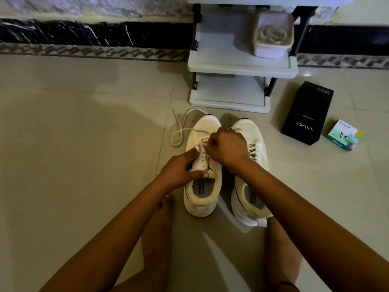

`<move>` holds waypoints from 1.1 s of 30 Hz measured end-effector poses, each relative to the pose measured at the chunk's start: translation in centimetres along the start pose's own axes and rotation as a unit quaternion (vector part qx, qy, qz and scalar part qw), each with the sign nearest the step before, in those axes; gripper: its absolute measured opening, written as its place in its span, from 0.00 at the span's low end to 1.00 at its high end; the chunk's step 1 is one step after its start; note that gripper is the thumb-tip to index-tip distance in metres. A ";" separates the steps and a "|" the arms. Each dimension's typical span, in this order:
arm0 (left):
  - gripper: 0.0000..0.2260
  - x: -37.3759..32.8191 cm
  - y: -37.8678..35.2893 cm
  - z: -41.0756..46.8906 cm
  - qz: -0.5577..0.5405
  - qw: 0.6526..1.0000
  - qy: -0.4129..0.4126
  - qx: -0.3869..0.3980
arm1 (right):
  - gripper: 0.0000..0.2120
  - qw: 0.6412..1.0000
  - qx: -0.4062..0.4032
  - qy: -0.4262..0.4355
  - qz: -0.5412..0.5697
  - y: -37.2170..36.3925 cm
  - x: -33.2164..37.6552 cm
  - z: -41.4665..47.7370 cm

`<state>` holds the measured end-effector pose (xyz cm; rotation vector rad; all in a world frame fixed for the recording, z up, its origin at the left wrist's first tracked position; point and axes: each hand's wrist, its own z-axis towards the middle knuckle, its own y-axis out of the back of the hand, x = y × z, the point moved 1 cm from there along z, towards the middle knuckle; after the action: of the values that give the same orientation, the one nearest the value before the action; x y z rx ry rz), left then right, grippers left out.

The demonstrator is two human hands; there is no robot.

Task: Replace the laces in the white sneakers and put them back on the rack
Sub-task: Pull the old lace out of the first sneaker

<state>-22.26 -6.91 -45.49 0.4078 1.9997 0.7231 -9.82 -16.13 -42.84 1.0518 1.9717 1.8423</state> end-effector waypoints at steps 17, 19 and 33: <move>0.35 0.3 -0.2 0.1 0.005 1.000 0.013 0.003 | 0.07 0.968 0.042 -0.040 0.244 3.5 1.5 0.7; 0.34 0.2 -0.1 0.1 -0.003 1.000 0.008 0.002 | 0.13 0.986 0.032 -0.023 0.164 3.2 1.4 0.6; 0.34 0.1 0.0 0.2 0.001 1.000 0.007 0.004 | 0.05 0.968 0.017 0.024 0.251 2.9 1.0 -0.1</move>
<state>-22.17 -6.82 -45.68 0.4113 2.0153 0.7212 -9.69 -15.73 -39.82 1.6524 1.8887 2.0900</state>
